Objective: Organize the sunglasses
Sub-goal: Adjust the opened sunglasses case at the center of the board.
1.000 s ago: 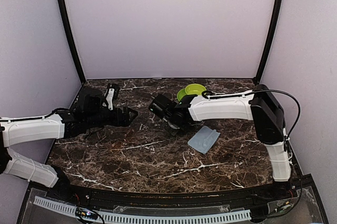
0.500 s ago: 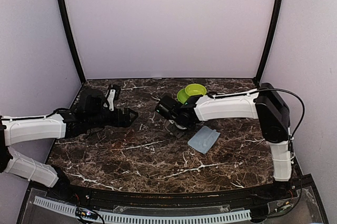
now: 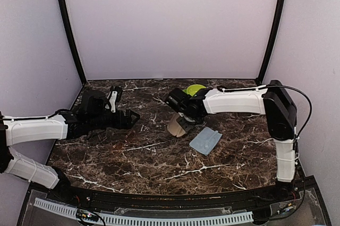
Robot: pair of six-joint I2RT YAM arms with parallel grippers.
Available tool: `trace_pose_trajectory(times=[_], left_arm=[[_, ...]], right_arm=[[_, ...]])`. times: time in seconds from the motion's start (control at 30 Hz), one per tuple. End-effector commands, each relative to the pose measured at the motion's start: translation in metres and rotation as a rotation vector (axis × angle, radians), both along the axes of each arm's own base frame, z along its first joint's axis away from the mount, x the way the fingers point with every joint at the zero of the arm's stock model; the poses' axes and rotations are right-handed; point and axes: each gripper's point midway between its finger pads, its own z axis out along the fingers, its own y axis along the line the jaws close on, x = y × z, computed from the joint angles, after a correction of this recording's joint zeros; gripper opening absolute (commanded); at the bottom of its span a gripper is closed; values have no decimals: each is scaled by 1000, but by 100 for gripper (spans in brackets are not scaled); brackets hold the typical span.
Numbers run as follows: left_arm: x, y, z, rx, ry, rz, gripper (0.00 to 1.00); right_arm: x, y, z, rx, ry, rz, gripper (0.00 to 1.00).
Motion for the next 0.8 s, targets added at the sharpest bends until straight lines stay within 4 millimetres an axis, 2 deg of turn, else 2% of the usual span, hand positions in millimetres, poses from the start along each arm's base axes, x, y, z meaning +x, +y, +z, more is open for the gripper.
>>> trace_pose_trajectory(times=[0.0, 0.17, 0.27, 0.57, 0.77], left_arm=[[3, -3, 6, -8, -16, -10, 91], [5, -7, 3, -15, -8, -18, 91], [5, -10, 2, -23, 1, -27, 91], [6, -14, -1, -32, 11, -38, 91], [6, -16, 0, -38, 12, -45, 91]], right_arm=[[3, -2, 25, 98, -15, -56, 36], [-9, 16, 36, 280, 38, -77, 53], [-17, 21, 37, 367, 68, -92, 59], [-32, 14, 9, 383, 138, -151, 74], [-32, 4, -1, 332, 137, -172, 76]])
